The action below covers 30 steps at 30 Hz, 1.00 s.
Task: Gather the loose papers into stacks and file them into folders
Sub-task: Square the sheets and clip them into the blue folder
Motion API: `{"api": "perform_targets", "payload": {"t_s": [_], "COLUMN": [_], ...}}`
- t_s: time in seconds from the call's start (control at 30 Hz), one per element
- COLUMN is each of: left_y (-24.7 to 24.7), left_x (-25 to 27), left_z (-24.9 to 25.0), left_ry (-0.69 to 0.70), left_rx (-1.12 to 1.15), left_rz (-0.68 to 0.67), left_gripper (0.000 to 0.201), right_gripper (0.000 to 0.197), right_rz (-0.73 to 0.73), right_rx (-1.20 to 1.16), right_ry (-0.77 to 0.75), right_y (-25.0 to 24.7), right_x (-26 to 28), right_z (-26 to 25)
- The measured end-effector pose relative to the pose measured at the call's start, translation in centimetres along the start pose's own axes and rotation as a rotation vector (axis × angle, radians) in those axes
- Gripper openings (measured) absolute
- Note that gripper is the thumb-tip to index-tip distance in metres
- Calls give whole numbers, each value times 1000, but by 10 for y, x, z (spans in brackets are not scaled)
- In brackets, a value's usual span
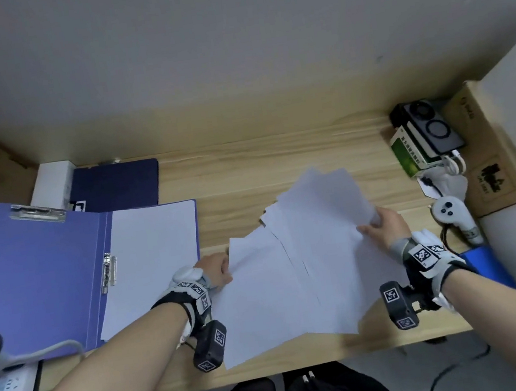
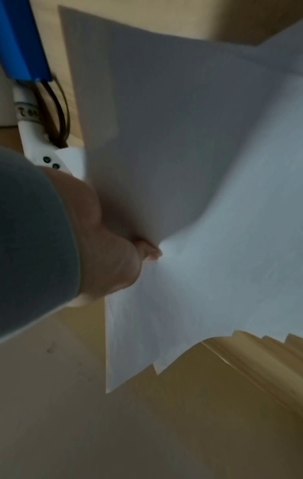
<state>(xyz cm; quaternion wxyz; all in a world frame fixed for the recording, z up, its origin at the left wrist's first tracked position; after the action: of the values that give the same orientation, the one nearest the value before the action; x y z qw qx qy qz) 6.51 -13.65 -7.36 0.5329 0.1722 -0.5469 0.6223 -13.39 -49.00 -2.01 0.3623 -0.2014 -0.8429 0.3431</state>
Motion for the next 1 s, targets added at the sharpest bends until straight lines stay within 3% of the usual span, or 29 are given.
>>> {"api": "perform_targets", "payload": {"t_s": [0.07,0.1,0.2,0.27,0.33,0.47,0.53,0.63,0.77,1.0], "left_y": [-5,-8,-17,-18,-19,-15,-13,-5,-4,-15], "left_x": [1,2,7,5,5,-1,-7,-23,-37,-39], "left_z": [-3,-5,-9,-12,-7,22,37,54,71,83], "left_ry": [12,-3,-27,29,91,147,198,288,230,103], "left_rx": [98,147,201,128,73,-188,-303,-406,-485,-468], "left_rz": [57,113,247,221,189,170,222,294,246,147], "left_gripper": [32,29,16,40,46,7,4,32,71,56], "right_gripper": [18,24,19,30,31,32,32,30,33,34], "right_rz": [20,35,75,97,106,137,176,196,189,198], "right_rx": [-50,-70,-133,-161,-187,-216,-210,-212,-246,-327], "right_ry": [11,22,52,53,56,114,167,211,270,253], "right_y": [-7,-9,-10,-7,-5,-7,-10,-10,-1,11], "right_x": [2,2,-2,-2,1,13,23,39,48,45], "right_z": [-4,-6,-7,-5,0,27,44,67,85,85]}}
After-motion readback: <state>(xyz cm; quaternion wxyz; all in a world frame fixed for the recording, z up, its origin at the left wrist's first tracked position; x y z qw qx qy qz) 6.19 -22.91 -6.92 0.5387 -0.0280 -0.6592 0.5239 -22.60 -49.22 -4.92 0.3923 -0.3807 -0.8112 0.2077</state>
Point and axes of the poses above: each hand's wrist, its own x-axis away from the middle knuckle, its own y-axis out of the palm, z = x × y, the point moved 2 cm from there along -x, towards the middle knuckle, and after that the axes turned 8 degrees about -z, right-handed, at the moved point
